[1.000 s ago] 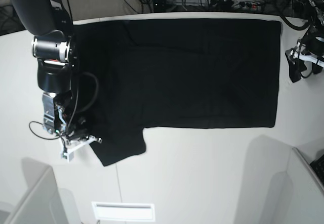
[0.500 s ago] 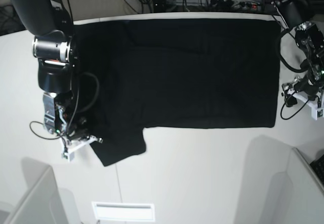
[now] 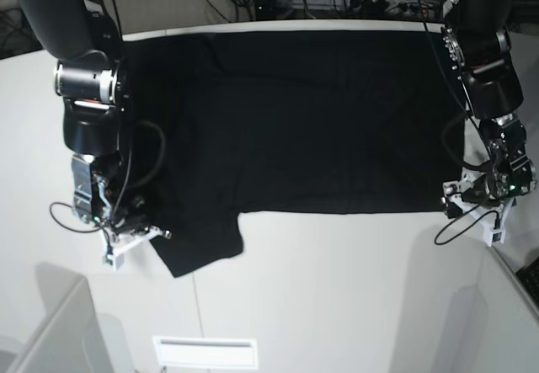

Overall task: Fold the T-shirt properly
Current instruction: 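Move the left gripper to the opposite side edge near the hem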

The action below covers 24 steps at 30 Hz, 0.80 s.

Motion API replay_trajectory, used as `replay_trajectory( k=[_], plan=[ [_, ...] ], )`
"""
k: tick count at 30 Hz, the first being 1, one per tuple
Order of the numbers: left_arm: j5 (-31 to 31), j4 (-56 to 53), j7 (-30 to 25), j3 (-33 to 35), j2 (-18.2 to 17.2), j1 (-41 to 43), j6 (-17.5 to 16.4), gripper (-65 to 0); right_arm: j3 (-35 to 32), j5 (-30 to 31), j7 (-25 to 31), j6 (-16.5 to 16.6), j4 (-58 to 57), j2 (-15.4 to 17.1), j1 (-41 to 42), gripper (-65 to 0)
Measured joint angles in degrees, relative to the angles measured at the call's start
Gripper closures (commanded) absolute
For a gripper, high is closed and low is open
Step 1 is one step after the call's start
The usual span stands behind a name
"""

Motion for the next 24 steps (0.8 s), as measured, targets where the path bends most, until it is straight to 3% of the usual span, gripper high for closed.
replay_trajectory(
  k=[6,19,24],
  plan=[
    [0.04,-7.96,-3.15,5.29,-0.35,-5.18,0.57,-52.3,0.0,0.02,-0.02,0.0,0.0,0.0,0.0,0.0],
    [0.2,-9.31,-3.26,5.6,-0.13,-4.57,0.63,-52.3,0.0,0.0,-0.02,0.0,0.0,0.0,0.0,0.0],
    [0.04,-11.15,-6.03,5.6,-0.13,-4.92,0.63,-52.2,0.0,0.0,-0.02,0.0,0.0,0.0,0.0,0.0]
  ],
)
